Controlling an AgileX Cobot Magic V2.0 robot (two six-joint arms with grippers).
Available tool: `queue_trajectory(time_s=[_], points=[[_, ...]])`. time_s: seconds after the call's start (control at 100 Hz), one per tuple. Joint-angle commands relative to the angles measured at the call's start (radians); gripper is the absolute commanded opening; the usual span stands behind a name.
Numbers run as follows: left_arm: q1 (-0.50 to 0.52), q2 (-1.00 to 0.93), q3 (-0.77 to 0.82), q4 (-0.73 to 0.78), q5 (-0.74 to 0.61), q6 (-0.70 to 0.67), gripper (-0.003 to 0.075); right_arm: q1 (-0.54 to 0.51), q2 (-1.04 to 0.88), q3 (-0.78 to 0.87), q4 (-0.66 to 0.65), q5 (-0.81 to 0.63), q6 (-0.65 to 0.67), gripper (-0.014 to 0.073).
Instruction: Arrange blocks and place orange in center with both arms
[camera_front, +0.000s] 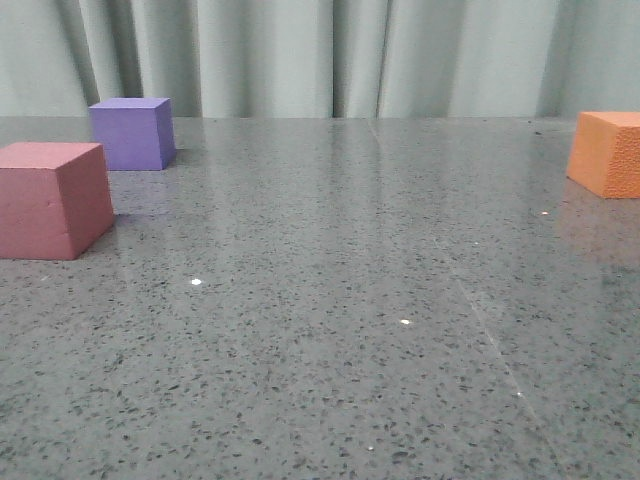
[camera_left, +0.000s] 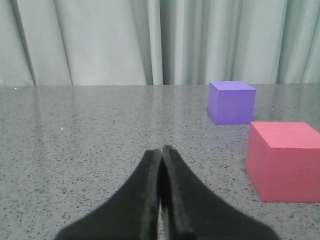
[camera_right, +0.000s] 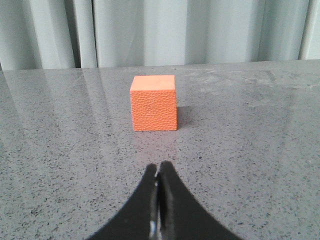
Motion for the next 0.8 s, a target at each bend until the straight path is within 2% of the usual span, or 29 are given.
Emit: queue_trajectory(time_s=[0.0, 0.6, 0.79], points=[[-0.006, -0.033, 0.056, -0.008, -0.075, -0.008, -0.0019, -0.006, 0.012, -0.013, 0.005, -0.079, -0.007, -0.0068], [-0.006, -0.033, 0.056, -0.008, -0.075, -0.008, -0.0019, -0.006, 0.012, -0.013, 0.005, -0.079, -0.007, -0.0068], [-0.006, -0.033, 0.056, -0.008, -0.075, -0.008, -0.0019, -0.006, 0.011, -0.020, 0.005, -0.221, -0.007, -0.0068]])
